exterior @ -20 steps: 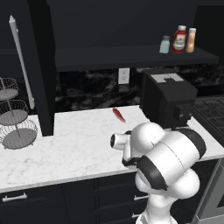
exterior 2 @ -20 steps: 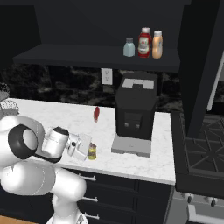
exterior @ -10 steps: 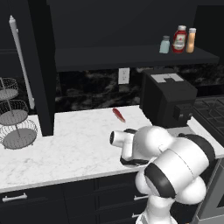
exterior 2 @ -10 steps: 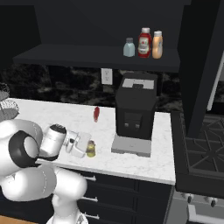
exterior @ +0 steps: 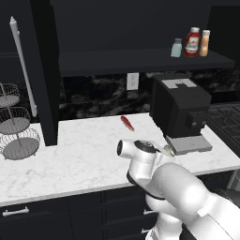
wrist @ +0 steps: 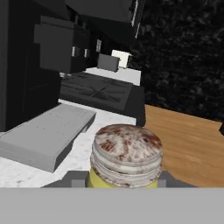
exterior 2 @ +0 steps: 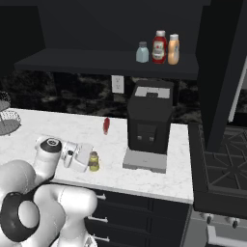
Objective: Put the shaker and condiment bottle from the counter next to their counterparts in the cabinet.
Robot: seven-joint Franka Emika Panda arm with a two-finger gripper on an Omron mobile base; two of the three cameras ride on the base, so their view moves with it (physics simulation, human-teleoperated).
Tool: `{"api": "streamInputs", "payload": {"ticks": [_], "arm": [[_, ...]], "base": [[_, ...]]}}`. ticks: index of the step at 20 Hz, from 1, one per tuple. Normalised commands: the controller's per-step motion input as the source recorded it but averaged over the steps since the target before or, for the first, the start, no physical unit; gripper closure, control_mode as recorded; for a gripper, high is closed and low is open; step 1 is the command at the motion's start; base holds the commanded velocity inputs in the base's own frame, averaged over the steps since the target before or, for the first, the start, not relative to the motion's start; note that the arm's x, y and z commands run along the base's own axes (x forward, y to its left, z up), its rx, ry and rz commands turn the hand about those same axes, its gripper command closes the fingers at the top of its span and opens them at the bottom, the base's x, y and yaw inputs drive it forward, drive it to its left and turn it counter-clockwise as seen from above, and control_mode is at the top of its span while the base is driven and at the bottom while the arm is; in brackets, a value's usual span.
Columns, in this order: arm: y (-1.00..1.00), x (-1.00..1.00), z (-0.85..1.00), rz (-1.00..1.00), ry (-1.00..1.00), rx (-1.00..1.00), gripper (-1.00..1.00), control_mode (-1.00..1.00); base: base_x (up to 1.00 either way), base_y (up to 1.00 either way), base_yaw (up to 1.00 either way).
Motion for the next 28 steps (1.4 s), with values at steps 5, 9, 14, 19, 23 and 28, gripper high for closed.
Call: {"api": "streamInputs", "payload": {"ticks": [5, 9, 14, 19, 23, 28], "arm": [[0.00, -0.56, 0.60, 0.11, -0.03, 0.00, 1.00, -1.00], [0.00, -0.69, 0.71, 0.13, -0.10, 0.00, 1.00, -1.00], [-0.03, -0.62, 0.78, 0.15, -0.10, 0.00, 1.00, -1.00], [-0.03, -0.49, 0.79, 0.17, -0.07, 0.02, 1.00, -1.00], [-0.14, -0.40, 0.85, 0.15, -0.02, 0.06, 1.00, -1.00], [-0.28, -0.44, 0.77, 0.12, -0.08, 0.06, 1.00, -1.00]], "base": [[0.00, 0.00, 0.00], [0.00, 0.00, 0.00], [0.00, 0.00, 0.00], [0.00, 0.00, 0.00], [0.00, 0.00, 0.00], [0.00, 0.00, 0.00]]}}
